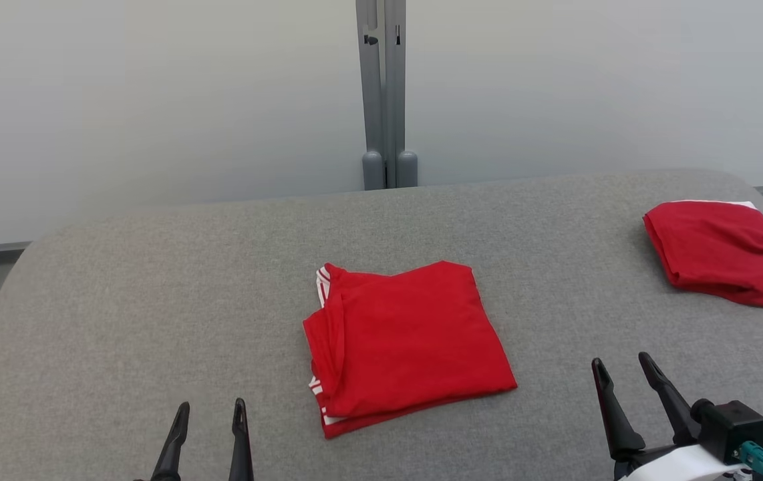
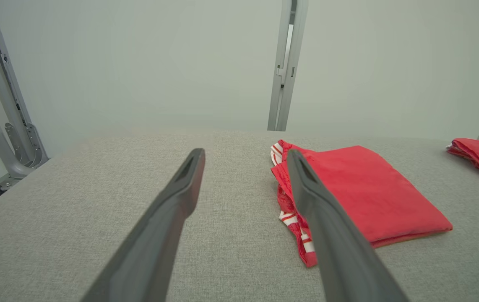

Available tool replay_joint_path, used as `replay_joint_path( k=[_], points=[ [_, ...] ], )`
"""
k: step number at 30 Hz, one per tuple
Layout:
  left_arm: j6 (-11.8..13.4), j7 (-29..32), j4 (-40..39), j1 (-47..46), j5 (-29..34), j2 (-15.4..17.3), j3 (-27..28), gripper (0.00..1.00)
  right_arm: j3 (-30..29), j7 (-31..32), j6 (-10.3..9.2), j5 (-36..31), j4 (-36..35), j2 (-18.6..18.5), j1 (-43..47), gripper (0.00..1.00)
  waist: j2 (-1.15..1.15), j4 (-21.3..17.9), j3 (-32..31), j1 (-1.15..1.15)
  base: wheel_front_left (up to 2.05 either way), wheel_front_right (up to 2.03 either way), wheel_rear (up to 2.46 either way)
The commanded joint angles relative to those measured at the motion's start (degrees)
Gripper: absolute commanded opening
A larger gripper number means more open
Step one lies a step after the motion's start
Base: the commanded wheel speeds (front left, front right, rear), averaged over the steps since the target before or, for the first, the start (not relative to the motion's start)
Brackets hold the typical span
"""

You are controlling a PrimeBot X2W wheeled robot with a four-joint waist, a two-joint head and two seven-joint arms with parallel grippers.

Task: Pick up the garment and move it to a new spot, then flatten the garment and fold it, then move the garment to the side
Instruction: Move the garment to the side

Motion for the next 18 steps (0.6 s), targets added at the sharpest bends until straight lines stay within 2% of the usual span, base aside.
replay_joint_path(
  k=[1, 18],
  points=[
    [-0.3, -0.1, -0.3, 1.0, 0.5, 0.1, 0.4, 1.00, 0.0, -0.1, 0.00, 0.0, -0.2, 0.2, 0.9, 1.00, 0.00, 0.1, -1.0, 0.00, 0.00, 0.00, 0.00],
    [-0.6, -0.1, 0.2, 1.6, 1.4, 0.1, -0.4, 1.00, -0.5, -0.1, 0.00, -0.7, 0.8, 1.0, 2.3, 1.00, 0.00, 0.9, -2.6, 0.00, 0.00, 0.00, 0.00]
  ],
)
